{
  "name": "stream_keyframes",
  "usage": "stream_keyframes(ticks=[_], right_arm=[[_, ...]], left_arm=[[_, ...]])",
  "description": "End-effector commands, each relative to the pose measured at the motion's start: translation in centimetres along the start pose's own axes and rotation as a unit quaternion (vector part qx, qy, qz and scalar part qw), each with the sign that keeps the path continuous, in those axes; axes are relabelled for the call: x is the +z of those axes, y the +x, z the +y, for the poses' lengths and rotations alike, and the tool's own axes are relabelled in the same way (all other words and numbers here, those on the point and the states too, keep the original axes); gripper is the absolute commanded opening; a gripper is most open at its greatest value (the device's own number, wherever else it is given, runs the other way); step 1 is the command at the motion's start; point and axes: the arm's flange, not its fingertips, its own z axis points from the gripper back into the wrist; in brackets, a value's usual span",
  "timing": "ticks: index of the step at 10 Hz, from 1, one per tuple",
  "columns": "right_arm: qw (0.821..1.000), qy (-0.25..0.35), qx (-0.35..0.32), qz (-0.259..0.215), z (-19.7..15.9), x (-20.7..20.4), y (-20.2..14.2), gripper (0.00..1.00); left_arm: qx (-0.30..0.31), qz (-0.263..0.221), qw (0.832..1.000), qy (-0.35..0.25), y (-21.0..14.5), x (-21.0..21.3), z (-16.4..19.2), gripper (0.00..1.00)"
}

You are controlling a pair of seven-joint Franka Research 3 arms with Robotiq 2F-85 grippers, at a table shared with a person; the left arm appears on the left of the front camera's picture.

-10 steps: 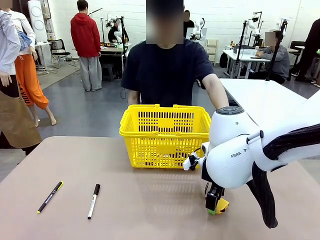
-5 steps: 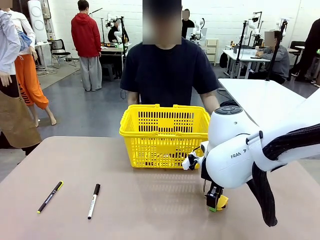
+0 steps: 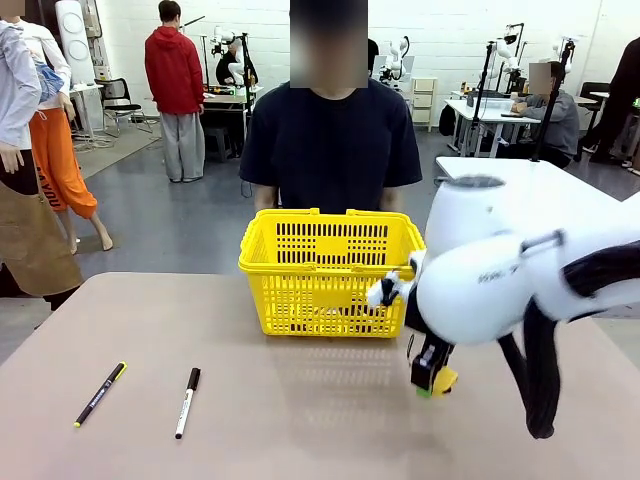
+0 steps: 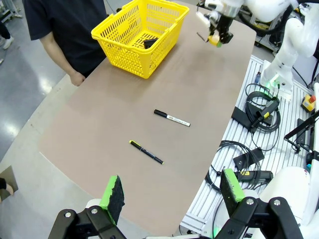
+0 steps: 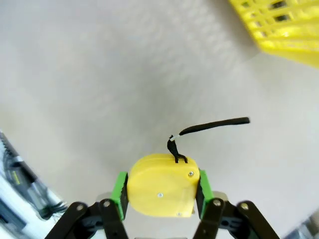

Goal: Place the items the person wants into the basket.
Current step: Pick up the item the person points to and place it in the Market Basket.

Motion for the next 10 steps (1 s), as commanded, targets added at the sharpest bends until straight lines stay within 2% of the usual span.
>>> stream_keyframes(ticks=[1,2,4,5,7,8,10], right_arm=[[0.997,-0.015,-0.072,-0.025,2.3,9.5,-2.8,0.06],[0.995,-0.026,-0.094,-0.034,3.0,12.5,-3.2,0.06],[0.995,-0.036,-0.066,-0.064,3.7,18.1,-1.4,0.06],[0.994,-0.052,-0.052,-0.079,3.0,20.6,1.0,0.06],[0.993,-0.064,-0.027,-0.09,0.6,23.1,8.2,0.06],[0.992,-0.079,-0.02,-0.098,-1.2,23.8,12.4,0.06],[0.988,-0.105,-0.027,-0.108,-5.3,23.0,18.5,0.06]], left_arm=[[-0.011,-0.009,1.0,-0.004,-0.1,0.1,-0.1,1.0],[-0.011,-0.009,1.0,-0.004,-0.1,0.1,-0.1,1.0],[-0.011,-0.009,1.0,-0.004,-0.1,0.1,-0.1,1.0],[-0.011,-0.009,1.0,-0.004,-0.1,0.1,-0.1,1.0],[-0.011,-0.009,1.0,-0.004,-0.1,0.1,-0.1,1.0],[-0.011,-0.009,1.0,-0.004,-0.1,0.1,-0.1,1.0],[-0.011,-0.009,1.0,-0.004,-0.1,0.1,-0.1,1.0]])
